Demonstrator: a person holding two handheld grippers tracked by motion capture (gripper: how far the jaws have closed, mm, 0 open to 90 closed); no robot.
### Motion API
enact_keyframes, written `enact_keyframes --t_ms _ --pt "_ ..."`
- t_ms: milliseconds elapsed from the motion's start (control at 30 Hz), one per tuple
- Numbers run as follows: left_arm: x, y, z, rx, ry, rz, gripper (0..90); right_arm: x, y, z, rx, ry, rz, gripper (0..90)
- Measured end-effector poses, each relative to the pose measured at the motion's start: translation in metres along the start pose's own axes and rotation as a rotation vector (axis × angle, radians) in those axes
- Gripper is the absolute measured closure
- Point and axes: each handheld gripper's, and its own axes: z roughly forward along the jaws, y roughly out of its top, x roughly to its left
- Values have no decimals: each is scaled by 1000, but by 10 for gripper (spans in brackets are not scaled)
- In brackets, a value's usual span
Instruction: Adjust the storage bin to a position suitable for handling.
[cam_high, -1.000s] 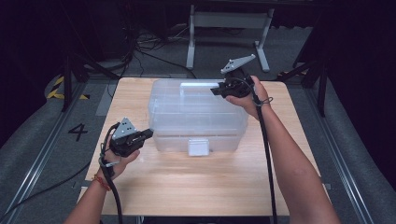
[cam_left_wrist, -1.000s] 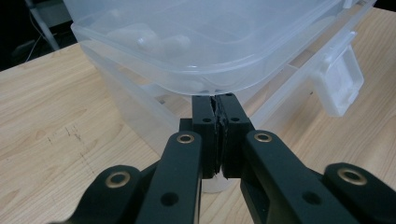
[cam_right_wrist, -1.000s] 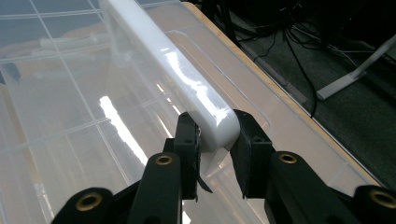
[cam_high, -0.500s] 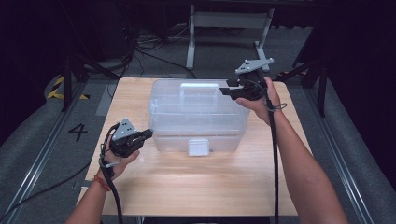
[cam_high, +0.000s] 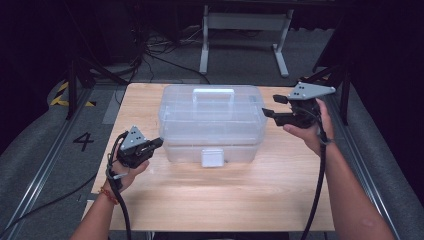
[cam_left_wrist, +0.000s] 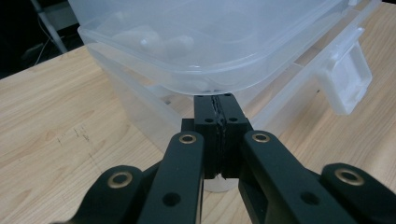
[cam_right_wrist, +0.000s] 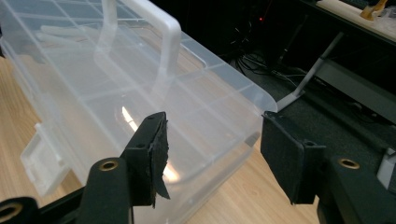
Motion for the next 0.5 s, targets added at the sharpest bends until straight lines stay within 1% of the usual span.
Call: enact_keyframes --t_ms 33,67,100,133,167,200,267,300,333,367,400,500 --pt "0 0 0 -1 -1 2 889 0 0 0 0 0 0 419" --pt "-1 0 0 2 4 3 888 1 -4 -4 -6 4 2 410" --pt "-1 0 0 3 4 6 889 4 -15 -10 -26 -6 12 384" --pt "-1 1 0 5 6 9 889 5 -19 -12 -24 -6 17 380" --pt "-1 1 0 5 6 9 889 5 -19 -12 -24 -6 17 380" --pt "-1 1 0 5 5 8 889 7 -26 -13 -23 -7 12 377" --pt "-1 1 0 5 5 13 889 11 -36 -13 -8 -8 -2 374" --pt "0 2 -1 5 2 11 888 16 -47 -11 8 3 -7 373" --pt "0 2 -1 5 2 11 889 16 -47 -11 8 3 -7 373" --pt "0 3 -1 3 5 14 890 19 -57 -8 16 18 -10 377" --pt "0 4 -1 1 5 13 890 19 -57 -8 16 18 -10 377" --pt "1 6 -3 -10 4 14 890 23 -71 -5 32 25 -15 370"
